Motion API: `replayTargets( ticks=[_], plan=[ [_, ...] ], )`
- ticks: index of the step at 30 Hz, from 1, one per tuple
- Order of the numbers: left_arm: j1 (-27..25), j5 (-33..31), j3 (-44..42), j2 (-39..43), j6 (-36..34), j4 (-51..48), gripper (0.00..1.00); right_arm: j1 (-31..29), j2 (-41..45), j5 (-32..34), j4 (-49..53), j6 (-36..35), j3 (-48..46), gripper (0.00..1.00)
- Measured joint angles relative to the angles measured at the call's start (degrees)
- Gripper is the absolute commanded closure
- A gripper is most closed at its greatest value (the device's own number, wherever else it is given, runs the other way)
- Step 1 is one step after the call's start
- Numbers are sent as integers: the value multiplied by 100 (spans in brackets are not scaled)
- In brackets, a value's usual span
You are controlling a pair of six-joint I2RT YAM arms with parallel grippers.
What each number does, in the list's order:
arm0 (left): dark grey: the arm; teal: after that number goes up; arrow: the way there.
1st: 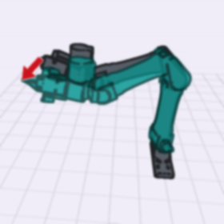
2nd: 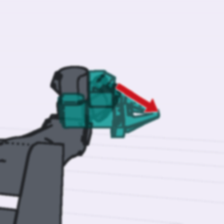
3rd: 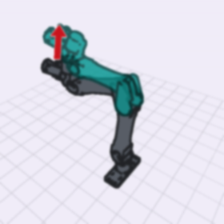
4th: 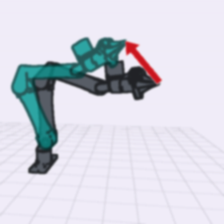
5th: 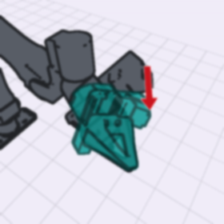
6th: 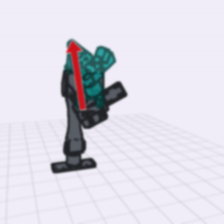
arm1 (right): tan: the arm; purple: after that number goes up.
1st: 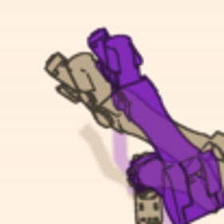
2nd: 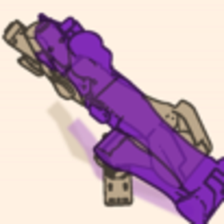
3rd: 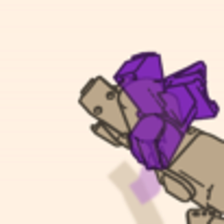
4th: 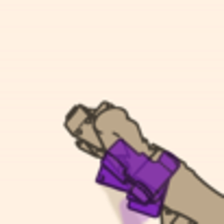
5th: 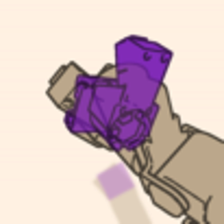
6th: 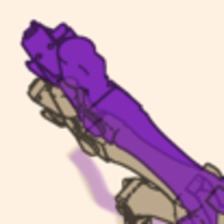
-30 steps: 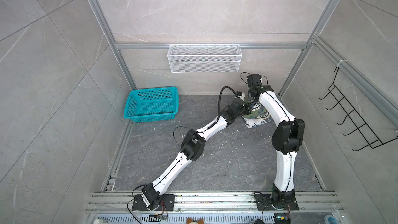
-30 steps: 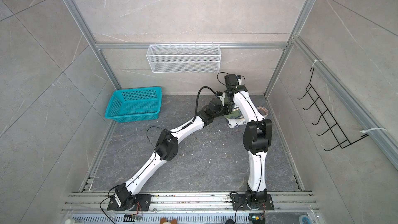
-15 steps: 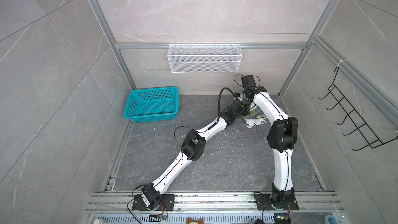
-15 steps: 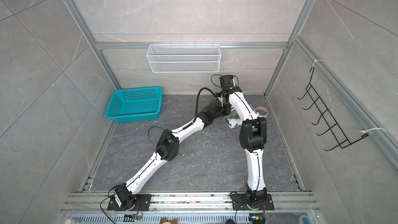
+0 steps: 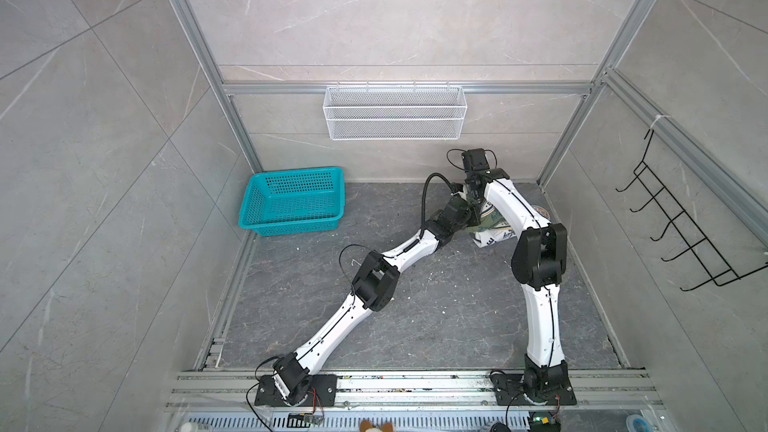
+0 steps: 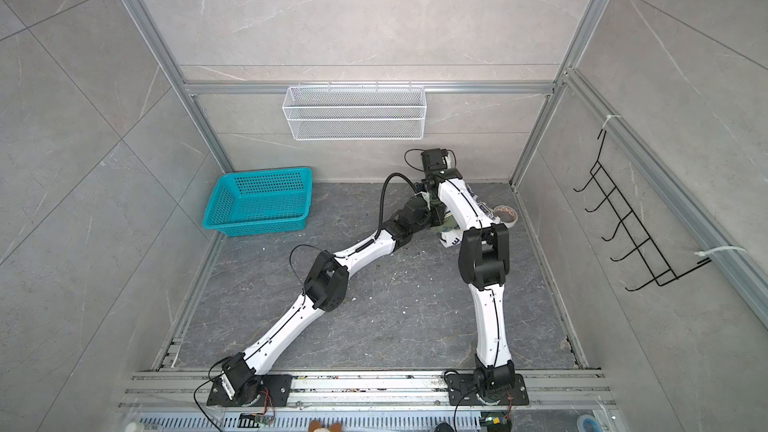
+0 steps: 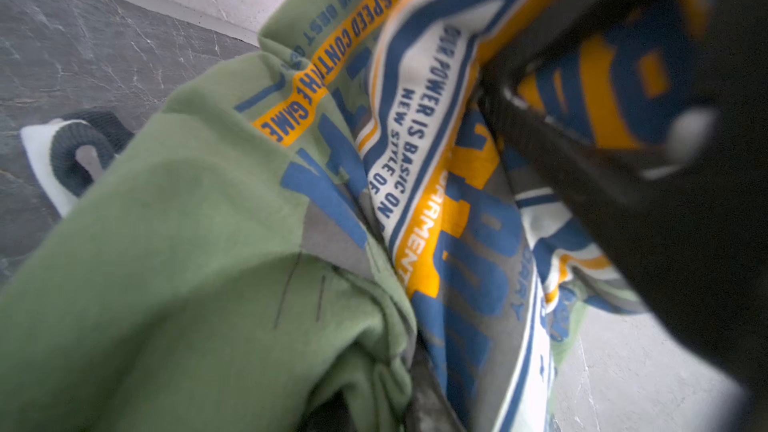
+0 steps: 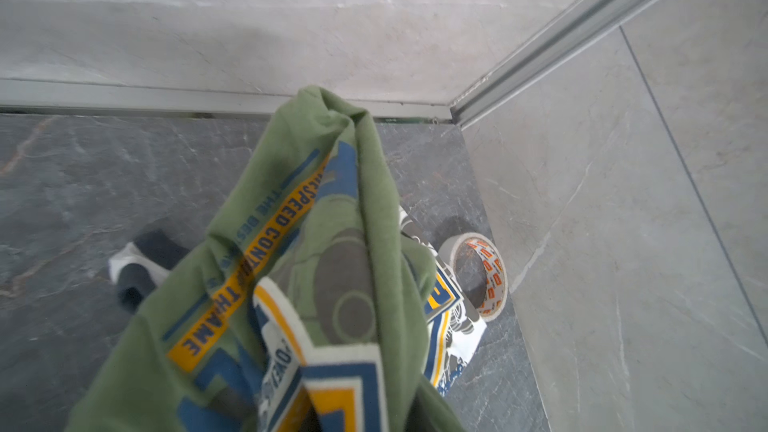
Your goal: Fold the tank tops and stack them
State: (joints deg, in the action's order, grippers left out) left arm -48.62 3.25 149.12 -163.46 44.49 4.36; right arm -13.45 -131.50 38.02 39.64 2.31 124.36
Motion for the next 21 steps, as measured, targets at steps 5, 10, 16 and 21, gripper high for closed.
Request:
replayTargets(
  ticks=[5,10,16,21],
  plan=[
    [13,-28,0,-2,-13,2,98,26,-46,-33,-72,28,11,85],
    [13,-39,0,-7,-13,11,97,186,-197,-85,-195,68,-22,84],
    [13,-42,0,-35,-59,0,97,400,-212,-328,-483,79,-420,84],
    [9,-68,2,-103,-98,42,95,511,-212,-439,-520,92,-481,84]
  ],
)
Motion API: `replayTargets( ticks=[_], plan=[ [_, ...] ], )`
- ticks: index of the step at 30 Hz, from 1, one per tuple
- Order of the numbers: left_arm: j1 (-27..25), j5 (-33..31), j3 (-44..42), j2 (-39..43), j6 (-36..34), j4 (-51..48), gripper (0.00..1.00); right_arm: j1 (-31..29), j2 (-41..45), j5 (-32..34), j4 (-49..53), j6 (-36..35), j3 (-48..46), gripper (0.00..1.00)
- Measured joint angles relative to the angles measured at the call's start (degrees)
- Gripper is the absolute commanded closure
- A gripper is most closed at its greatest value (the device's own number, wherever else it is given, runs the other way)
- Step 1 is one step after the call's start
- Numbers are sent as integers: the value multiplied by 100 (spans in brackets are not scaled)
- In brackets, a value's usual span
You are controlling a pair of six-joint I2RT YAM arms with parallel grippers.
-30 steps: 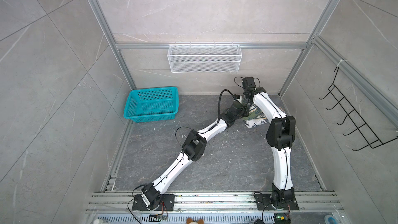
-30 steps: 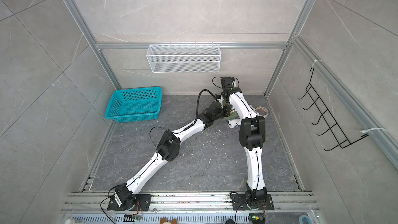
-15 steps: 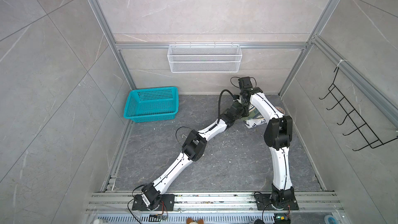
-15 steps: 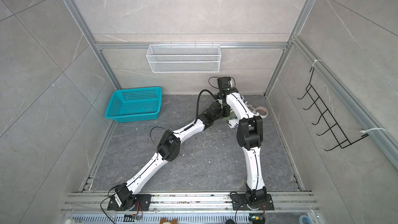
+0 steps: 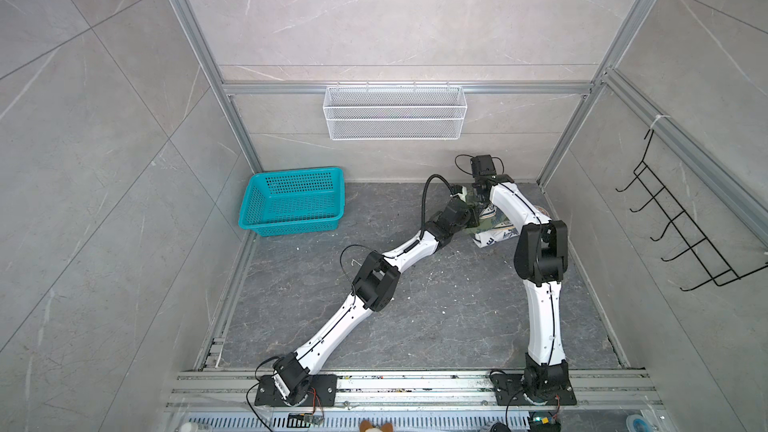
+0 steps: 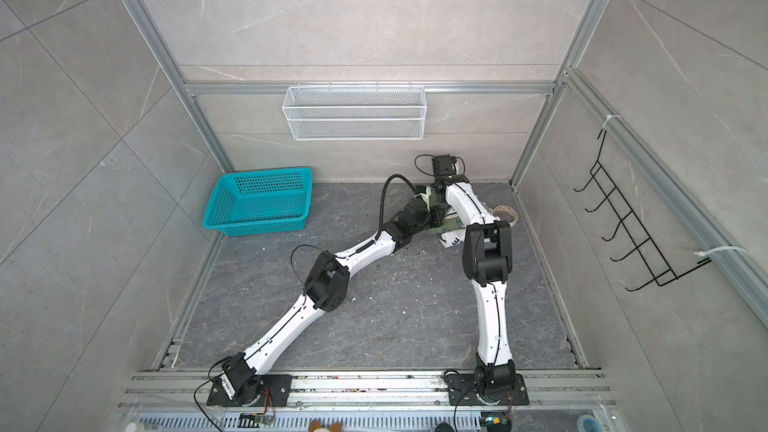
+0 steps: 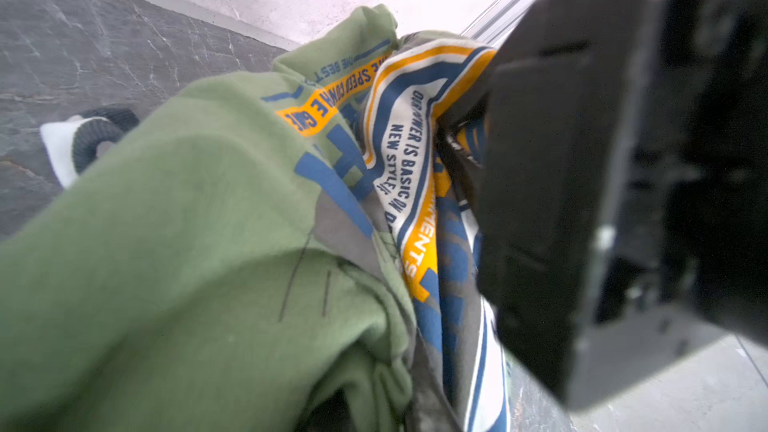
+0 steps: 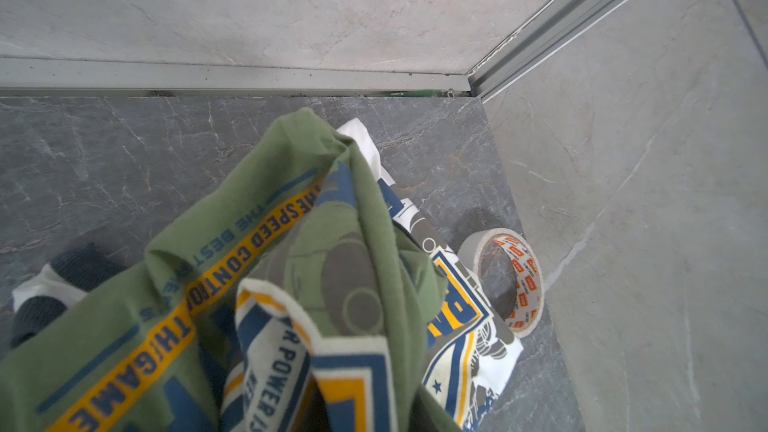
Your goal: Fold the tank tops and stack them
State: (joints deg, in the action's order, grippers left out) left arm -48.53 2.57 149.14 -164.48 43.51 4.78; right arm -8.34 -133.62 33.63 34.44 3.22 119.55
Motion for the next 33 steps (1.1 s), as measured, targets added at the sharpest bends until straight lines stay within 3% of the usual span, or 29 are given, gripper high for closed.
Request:
replayTargets(
  ticks=[10,13,14,16,17,20,26,33],
  plan=[
    [-79,63,192,-136,-4,136,86,688,133,-625,-223,369,-761,81],
    [-127,98,205,-149,-2,149,78,802,155,-894,-221,507,-774,77],
    [-133,120,205,-149,0,133,72,833,162,-962,-232,573,-774,72],
    [-136,216,179,-146,-22,120,50,933,162,-1104,-291,723,-769,45],
    [-136,229,114,-116,-26,125,44,997,162,-1161,-308,804,-769,37],
    [-133,146,-431,151,-39,-17,30,1231,162,-1381,-306,970,-752,21],
    [-22,-90,-1180,785,-48,-459,28,1613,164,-2151,-330,1366,-767,17],
    [87,42,-1755,1436,90,-426,27,2310,535,-3864,-981,2052,-1685,16]
  ],
)
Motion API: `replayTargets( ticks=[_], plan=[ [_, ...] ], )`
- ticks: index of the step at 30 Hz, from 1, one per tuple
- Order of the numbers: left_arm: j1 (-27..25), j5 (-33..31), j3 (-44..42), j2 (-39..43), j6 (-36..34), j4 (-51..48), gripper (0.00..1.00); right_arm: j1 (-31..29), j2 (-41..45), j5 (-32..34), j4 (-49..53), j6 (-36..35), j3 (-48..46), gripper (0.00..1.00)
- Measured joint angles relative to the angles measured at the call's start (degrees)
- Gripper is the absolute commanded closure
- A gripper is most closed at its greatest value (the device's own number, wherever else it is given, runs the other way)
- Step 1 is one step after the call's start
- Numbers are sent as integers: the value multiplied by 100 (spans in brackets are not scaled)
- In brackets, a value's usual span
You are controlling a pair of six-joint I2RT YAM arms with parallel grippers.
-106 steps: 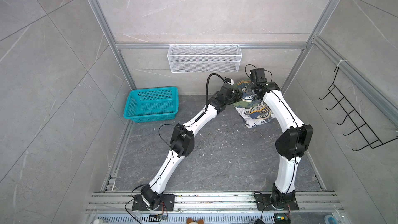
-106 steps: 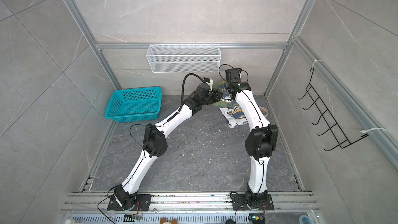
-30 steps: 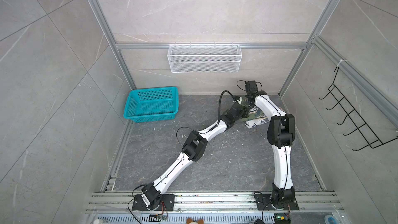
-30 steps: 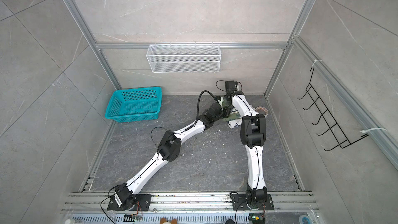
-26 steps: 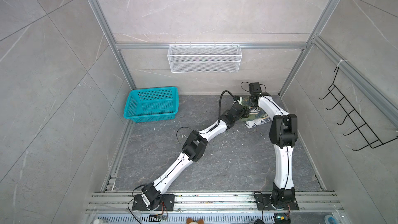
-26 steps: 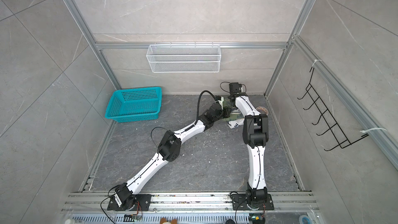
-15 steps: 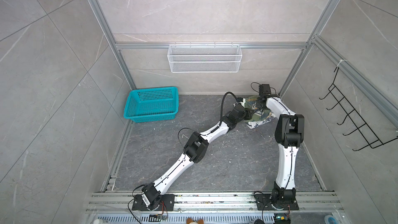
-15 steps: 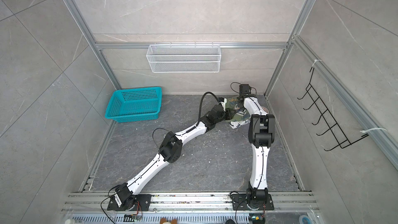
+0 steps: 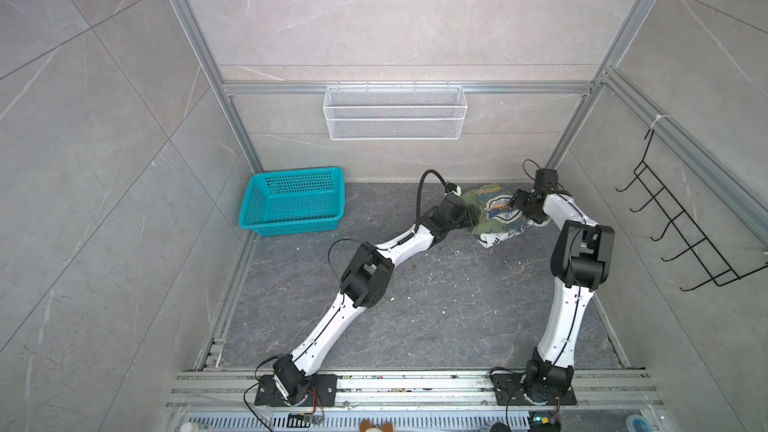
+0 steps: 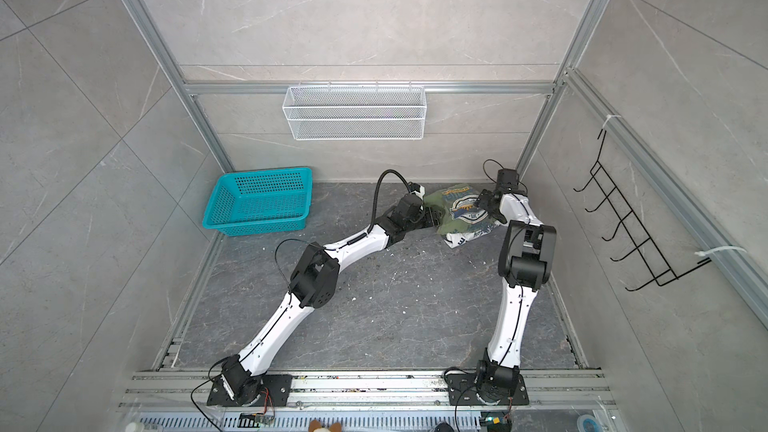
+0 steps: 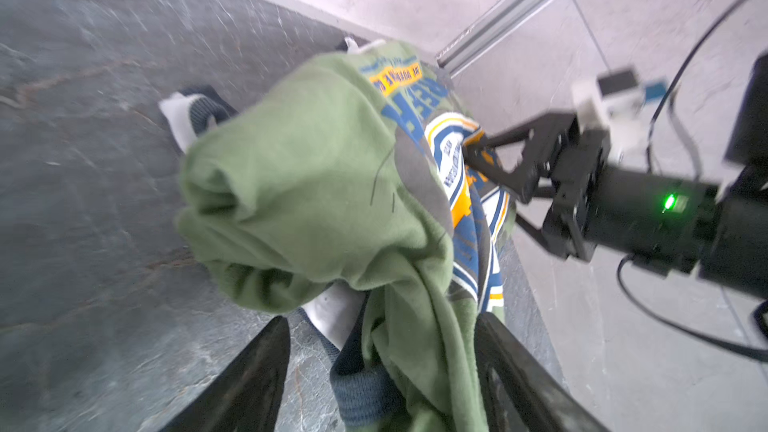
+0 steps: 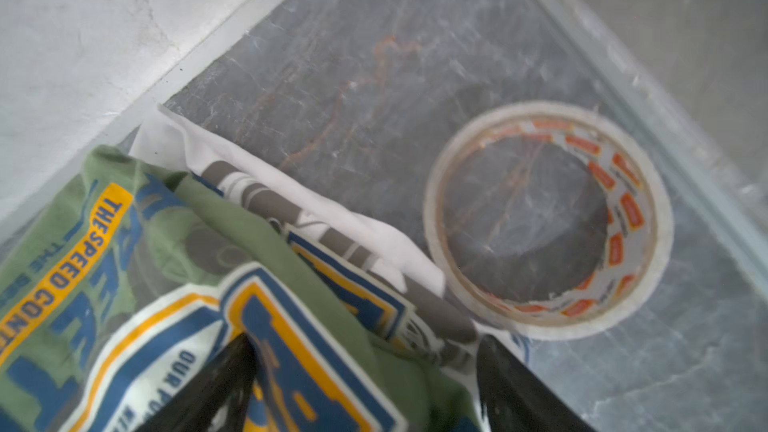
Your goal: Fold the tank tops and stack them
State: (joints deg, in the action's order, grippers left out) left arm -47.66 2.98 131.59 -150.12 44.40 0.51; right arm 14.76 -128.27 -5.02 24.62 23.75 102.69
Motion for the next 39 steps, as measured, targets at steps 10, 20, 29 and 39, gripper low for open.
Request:
replayTargets(
  ticks=[10,20,29,39],
  plan=[
    [-225,315,28,-33,138,-68,47,328,125,-850,-323,568,-326,31],
    [-240,516,-981,33,140,35,64,210,284,-935,-483,1180,-1062,35],
    [308,634,-3198,1191,74,695,73,-330,1353,-1196,-981,1797,-2750,36],
    [1021,789,-4618,3189,-870,726,40,-1198,2260,-1193,-988,1952,-3580,18]
  ],
)
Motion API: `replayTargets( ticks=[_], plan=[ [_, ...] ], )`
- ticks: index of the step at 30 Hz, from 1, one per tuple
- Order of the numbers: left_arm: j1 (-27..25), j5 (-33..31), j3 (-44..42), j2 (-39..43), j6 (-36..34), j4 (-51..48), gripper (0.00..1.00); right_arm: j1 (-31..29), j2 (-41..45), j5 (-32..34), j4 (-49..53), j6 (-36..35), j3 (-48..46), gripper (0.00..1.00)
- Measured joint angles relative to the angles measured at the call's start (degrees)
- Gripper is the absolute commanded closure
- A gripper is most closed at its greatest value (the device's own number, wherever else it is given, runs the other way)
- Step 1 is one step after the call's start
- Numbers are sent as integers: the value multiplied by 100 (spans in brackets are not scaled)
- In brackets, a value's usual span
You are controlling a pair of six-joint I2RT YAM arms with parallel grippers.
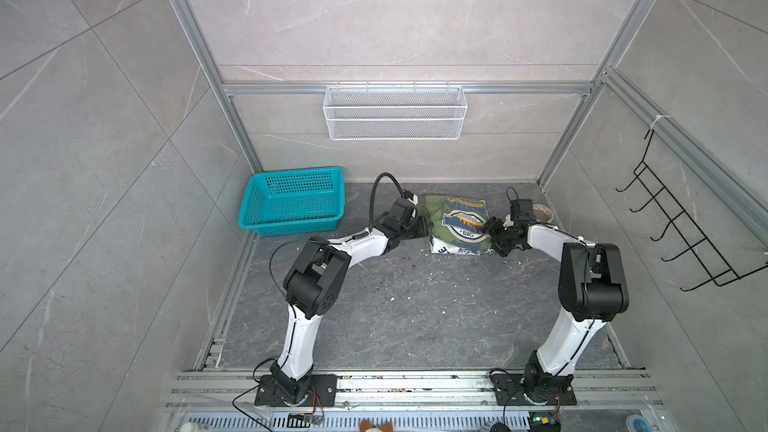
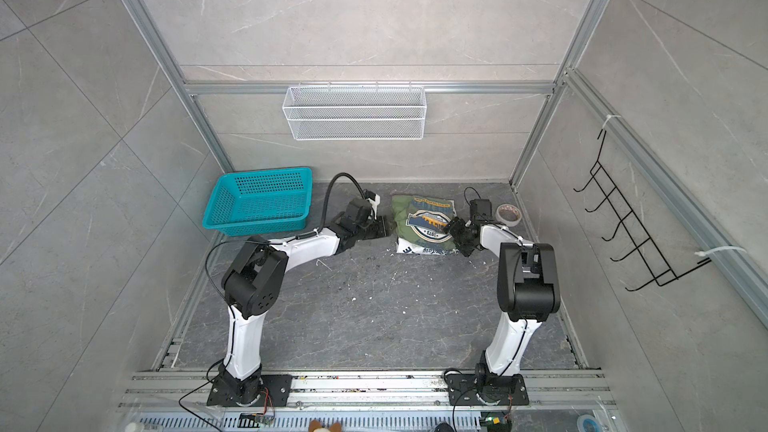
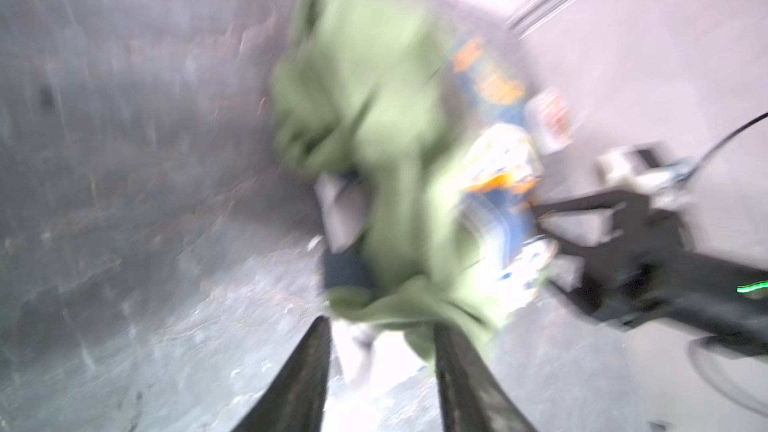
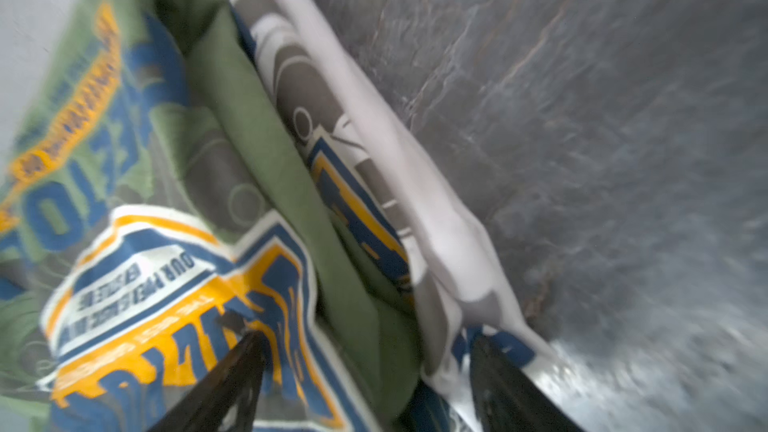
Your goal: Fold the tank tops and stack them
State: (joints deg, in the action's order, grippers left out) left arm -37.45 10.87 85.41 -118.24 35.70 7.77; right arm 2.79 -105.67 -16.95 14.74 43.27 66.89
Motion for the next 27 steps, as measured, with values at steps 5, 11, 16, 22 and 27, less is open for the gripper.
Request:
replayTargets(
  ticks=[5,11,16,22,27],
  plan=[
    [120,98,927,-138,-221,-315,33,83,146,127,90,-105,142,18],
    [133,293,2758,-1169,-273,-927,44,44,164,245,107,-184,122,21],
    [133,271,3995,-2238,-299,-1504,52,33,199,286,127,-192,48,21],
    [173,170,5292,-3482,-306,-2157,53,33,492,525,216,-190,-166,20],
    [323,63,5917,-3904,-354,-2382,42,33,861,870,350,-223,-389,16]
  ],
)
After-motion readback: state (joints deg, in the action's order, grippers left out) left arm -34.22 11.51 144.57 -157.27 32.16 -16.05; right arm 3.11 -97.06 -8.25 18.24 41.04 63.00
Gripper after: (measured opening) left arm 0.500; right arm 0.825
